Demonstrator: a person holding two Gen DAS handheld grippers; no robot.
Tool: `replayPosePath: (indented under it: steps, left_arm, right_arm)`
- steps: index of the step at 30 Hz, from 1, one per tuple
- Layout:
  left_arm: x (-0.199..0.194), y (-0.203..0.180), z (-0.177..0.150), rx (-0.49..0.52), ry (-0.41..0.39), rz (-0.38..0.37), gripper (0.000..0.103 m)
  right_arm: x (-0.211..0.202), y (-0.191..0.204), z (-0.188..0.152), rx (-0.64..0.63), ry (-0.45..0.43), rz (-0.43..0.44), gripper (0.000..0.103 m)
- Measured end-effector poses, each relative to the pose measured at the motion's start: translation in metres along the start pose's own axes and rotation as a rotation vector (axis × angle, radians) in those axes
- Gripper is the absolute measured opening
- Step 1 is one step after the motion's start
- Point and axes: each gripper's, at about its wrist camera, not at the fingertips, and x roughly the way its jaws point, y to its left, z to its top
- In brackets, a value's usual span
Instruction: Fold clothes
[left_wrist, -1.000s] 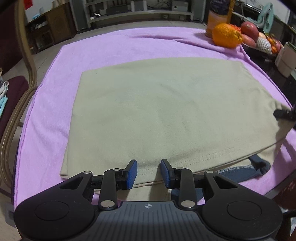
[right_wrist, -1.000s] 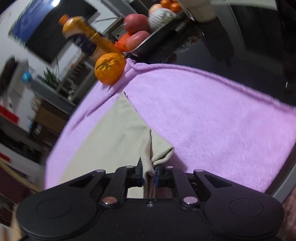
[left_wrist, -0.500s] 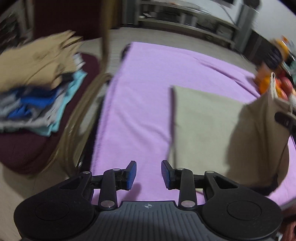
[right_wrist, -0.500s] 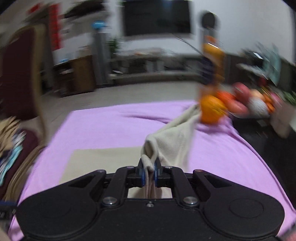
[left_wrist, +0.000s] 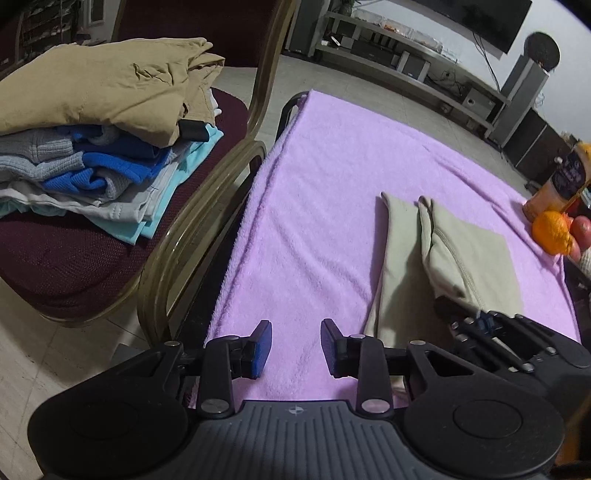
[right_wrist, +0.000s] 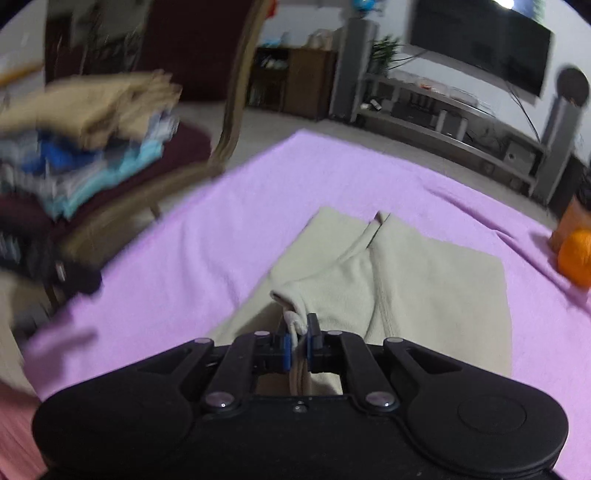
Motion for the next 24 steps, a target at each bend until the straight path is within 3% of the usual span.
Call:
replayPosePath:
  steps: [4,8,12,15,16,18,19,21,24]
  left_arm:
    - [0.001,0.003,0.001,-0.018,0.004,0.012,0.031]
    - [0.001,0.007,0.001,-0.034,0.006,0.019,0.031]
    - [0.002,0.010,0.001,-0.046,0.008,0.025,0.031]
    - [0.002,0.009,0.001,-0.043,0.002,0.030,0.030]
    - [0.002,0.009,0.001,-0.042,-0.001,0.031,0.030]
    - [0.000,0.009,0.001,-0.044,-0.019,0.032,0.030]
    - [-0.002,0.010,0.001,-0.047,-0.029,0.032,0.030]
    - [-0.004,0.010,0.001,-0.051,-0.041,0.012,0.029]
    - [-0.005,0.002,0.001,-0.028,-0.049,-0.024,0.025]
  right_arm:
    - [-0.024,0.000,0.011,0.011,-0.079,0.049,0.007]
    - [-0.027,0.014,0.009,-0.045,-0.084,0.084,0.007]
    - [-0.024,0.025,0.000,-0.146,-0.063,0.094,0.007]
    - [-0.016,0.030,-0.008,-0.226,0.016,0.132,0.009]
    - [-0.015,0.030,-0.010,-0.243,0.042,0.171,0.015]
    - [-0.027,0.024,-0.014,-0.243,0.094,0.357,0.019]
    - [-0.036,0.019,-0.016,-0.221,0.130,0.465,0.019]
    - [-0.055,0.000,-0.018,-0.125,0.180,0.597,0.020]
    - [-0.077,-0.043,-0.015,0.010,0.163,0.575,0.034]
